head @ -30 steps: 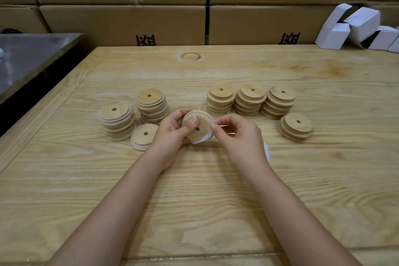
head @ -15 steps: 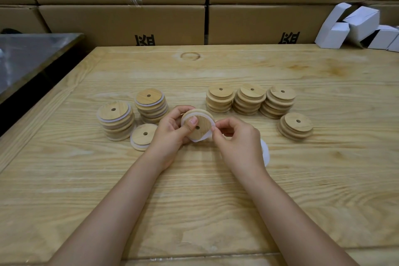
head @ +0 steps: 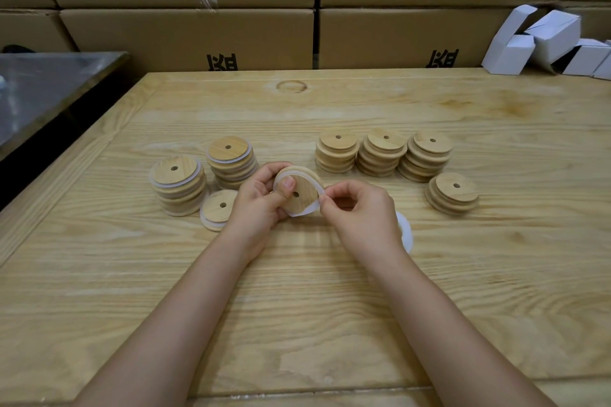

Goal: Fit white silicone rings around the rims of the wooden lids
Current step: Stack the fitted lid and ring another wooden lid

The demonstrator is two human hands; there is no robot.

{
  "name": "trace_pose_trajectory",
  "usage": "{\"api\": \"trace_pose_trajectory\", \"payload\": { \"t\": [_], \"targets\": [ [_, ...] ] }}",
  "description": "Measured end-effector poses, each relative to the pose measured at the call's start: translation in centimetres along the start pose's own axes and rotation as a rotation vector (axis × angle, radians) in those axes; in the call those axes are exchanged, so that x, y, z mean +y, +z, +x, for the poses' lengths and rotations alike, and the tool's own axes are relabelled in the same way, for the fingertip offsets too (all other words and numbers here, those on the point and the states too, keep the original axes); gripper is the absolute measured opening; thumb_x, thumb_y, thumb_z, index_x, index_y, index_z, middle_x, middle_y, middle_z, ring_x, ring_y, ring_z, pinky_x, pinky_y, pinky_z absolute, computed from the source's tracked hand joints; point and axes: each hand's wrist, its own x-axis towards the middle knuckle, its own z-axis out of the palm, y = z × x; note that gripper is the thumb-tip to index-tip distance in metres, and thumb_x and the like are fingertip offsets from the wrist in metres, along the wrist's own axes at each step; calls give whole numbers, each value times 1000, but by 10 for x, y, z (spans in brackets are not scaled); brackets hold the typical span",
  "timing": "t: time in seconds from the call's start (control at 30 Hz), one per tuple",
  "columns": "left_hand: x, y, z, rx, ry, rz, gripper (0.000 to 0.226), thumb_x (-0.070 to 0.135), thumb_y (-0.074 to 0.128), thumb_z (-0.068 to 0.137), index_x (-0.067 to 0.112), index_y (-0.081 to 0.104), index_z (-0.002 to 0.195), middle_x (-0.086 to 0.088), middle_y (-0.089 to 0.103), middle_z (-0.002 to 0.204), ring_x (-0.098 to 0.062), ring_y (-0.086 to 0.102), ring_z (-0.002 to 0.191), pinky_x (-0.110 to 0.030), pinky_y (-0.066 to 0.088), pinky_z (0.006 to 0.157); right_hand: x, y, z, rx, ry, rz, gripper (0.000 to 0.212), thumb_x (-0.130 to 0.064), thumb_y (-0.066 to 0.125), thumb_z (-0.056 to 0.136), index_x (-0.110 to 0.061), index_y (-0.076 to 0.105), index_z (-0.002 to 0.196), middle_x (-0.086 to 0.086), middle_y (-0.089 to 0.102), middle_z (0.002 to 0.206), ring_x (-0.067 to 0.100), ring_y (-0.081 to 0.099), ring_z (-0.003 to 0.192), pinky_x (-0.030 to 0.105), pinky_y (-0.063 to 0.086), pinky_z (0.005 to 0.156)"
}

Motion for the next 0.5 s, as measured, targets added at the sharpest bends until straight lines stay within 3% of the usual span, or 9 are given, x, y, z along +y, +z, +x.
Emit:
{"api": "trace_pose_trajectory", "payload": {
  "t": [0.27,0.5],
  "targets": [
    [3,-2,0,2,-22,-73,14,5,49,89,14,55,98,4,68,74,-8,65,67,-26,54,60,-3,-1,1,-60,8,57,16,-12,68,78,-23,65,67,-10,67,68,-2,60,63,11,47,60],
    [5,-4,0,-43,-54,-72,19,12,55,79,14,57,98,4,70,75,-9,66,69,-26,54,60,-1,-3,1,-72,28,61,15,-14,69,78,-24,66,67,-9,69,69,3,63,68,19,50,66]
  ]
}}
